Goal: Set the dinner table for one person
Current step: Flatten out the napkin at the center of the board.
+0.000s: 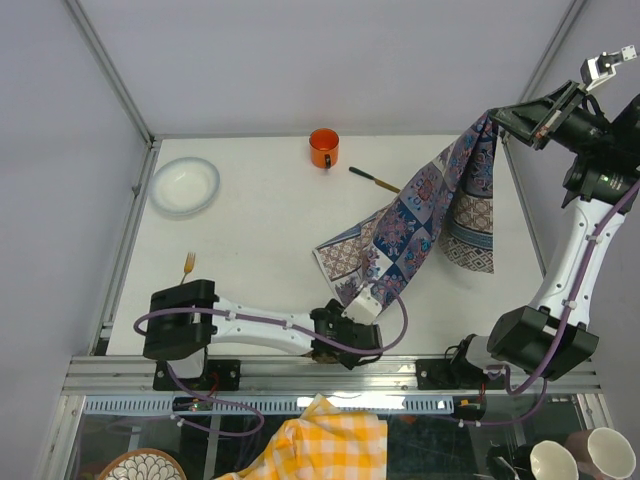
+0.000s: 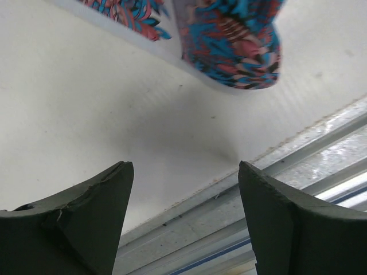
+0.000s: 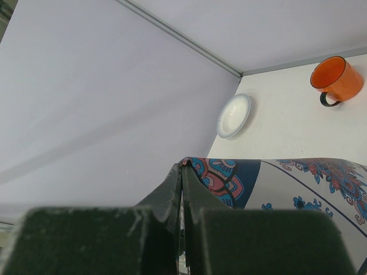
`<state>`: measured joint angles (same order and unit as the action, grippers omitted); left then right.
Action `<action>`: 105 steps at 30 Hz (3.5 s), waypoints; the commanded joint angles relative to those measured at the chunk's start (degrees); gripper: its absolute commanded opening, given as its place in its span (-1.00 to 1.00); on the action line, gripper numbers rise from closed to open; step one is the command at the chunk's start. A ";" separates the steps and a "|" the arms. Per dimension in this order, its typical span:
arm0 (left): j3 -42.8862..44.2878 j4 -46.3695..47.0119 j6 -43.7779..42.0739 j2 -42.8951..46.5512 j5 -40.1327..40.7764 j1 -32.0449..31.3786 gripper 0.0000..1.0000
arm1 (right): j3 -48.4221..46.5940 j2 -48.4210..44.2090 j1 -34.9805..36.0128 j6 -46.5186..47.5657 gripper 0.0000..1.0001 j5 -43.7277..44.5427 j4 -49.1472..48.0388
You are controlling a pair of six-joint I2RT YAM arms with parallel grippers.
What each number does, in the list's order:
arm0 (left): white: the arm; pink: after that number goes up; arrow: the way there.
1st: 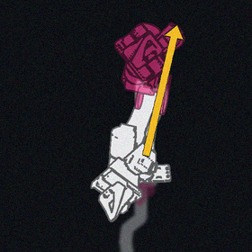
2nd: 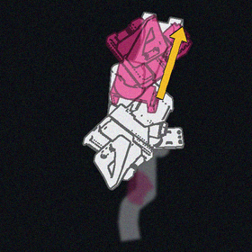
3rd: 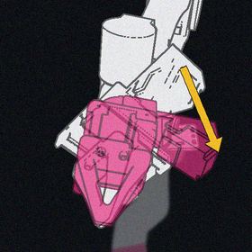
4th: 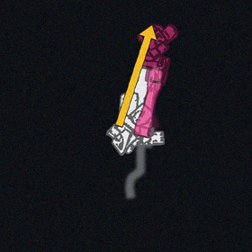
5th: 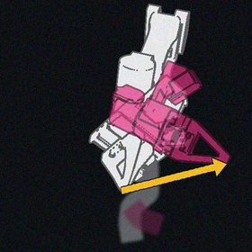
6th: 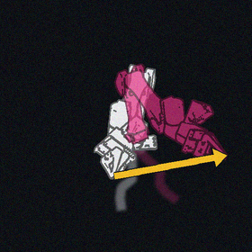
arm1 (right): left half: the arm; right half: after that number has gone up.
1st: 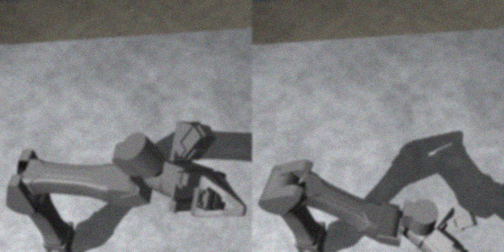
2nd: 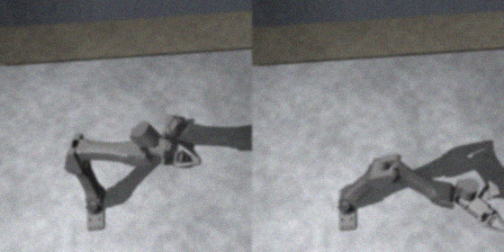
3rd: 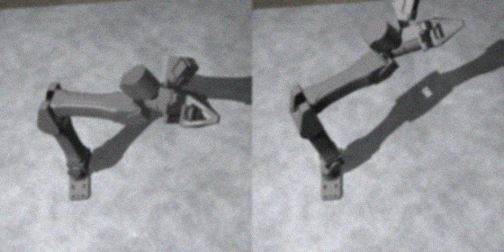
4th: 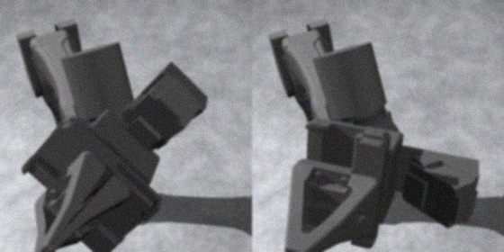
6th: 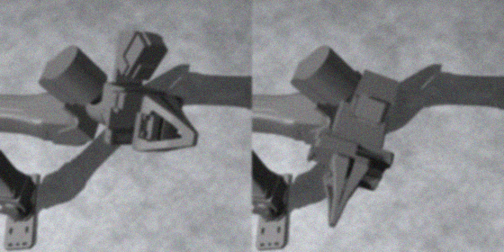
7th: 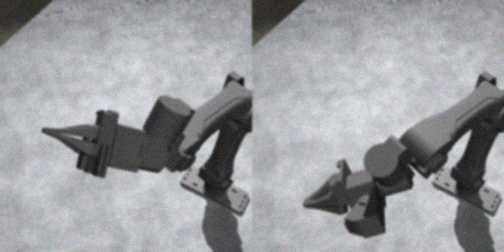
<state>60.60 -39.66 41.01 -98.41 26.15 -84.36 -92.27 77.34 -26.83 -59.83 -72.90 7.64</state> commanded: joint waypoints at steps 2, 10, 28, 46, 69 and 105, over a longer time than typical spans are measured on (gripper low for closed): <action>4.72 0.02 2.02 2.55 12.64 -3.33 0.52 | -3.35 -0.13 0.62 -0.13 -1.00 0.19 -1.14; 2.57 4.08 2.49 8.26 16.58 -5.29 0.53 | -3.12 -0.15 0.71 -0.05 -1.00 0.25 -1.13; 5.81 13.91 1.94 -1.52 10.33 -5.73 0.49 | -3.60 0.09 0.72 -0.21 -1.00 0.30 -1.14; 8.13 16.19 1.10 -6.29 10.12 -5.81 0.42 | -3.62 0.27 0.70 -0.29 -1.00 0.25 -1.22; 8.31 14.50 1.47 -9.73 15.89 -5.68 0.14 | -3.83 0.35 0.81 -0.55 -1.00 0.46 -1.23; 25.59 -43.22 41.94 32.63 41.76 10.75 -1.00 | 0.29 -2.91 3.07 0.50 -1.00 1.51 -1.74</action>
<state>85.27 -81.45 80.42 -64.58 58.67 -75.90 -92.16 78.32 -25.39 -58.61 -71.81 8.97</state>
